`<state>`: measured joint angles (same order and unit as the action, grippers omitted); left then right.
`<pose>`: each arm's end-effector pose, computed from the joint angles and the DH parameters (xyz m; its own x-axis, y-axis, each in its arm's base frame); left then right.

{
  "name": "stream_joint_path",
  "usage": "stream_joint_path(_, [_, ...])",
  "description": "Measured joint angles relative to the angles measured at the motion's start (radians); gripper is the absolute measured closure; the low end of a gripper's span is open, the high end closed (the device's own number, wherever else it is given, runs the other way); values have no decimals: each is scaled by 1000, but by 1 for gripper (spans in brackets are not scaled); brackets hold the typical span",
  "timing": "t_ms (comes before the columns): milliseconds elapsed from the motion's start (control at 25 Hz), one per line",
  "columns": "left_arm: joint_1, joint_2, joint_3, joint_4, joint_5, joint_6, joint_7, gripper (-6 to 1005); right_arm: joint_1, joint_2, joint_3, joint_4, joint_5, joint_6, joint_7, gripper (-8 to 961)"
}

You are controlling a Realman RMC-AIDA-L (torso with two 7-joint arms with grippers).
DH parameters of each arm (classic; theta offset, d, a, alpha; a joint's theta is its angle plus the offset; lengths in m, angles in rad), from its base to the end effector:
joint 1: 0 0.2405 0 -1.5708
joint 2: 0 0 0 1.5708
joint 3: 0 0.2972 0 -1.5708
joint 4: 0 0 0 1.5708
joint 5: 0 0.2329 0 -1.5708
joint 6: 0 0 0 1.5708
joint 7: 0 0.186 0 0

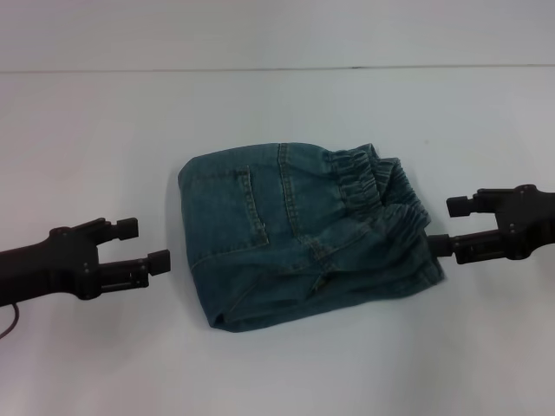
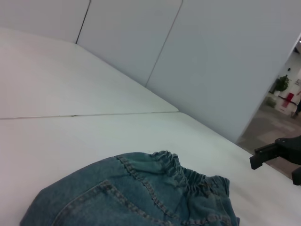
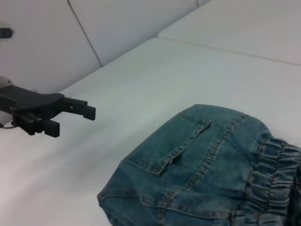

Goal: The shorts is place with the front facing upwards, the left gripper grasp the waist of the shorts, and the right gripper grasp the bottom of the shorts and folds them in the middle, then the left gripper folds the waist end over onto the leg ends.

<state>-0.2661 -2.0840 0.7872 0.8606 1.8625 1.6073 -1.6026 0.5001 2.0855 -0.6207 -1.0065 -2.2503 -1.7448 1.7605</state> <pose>-0.3352 0.3219 -0.0236 0.6469 0.5106 0.5665 0.6682 -0.7374 -0.0984 0.2997 0.3675 -0.0022 0.7758 -0.5392 -0.3277 -0.5994 -0.7921 -0.1156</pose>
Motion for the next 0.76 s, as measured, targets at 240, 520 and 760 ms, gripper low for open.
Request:
stream_joint_path(240, [-22, 6, 0, -6, 34, -4, -39, 49, 11, 0, -2, 21, 0, 23, -6, 2])
stream_joint_path(520, [-34, 1, 1, -7, 43, -3, -42, 49, 14, -1, -9, 23, 0, 31, -6, 3])
stream_joint_path(760, [-40, -1, 0, -9, 44, -2, -42, 49, 14, -3, -11, 23, 0, 33, -6, 3])
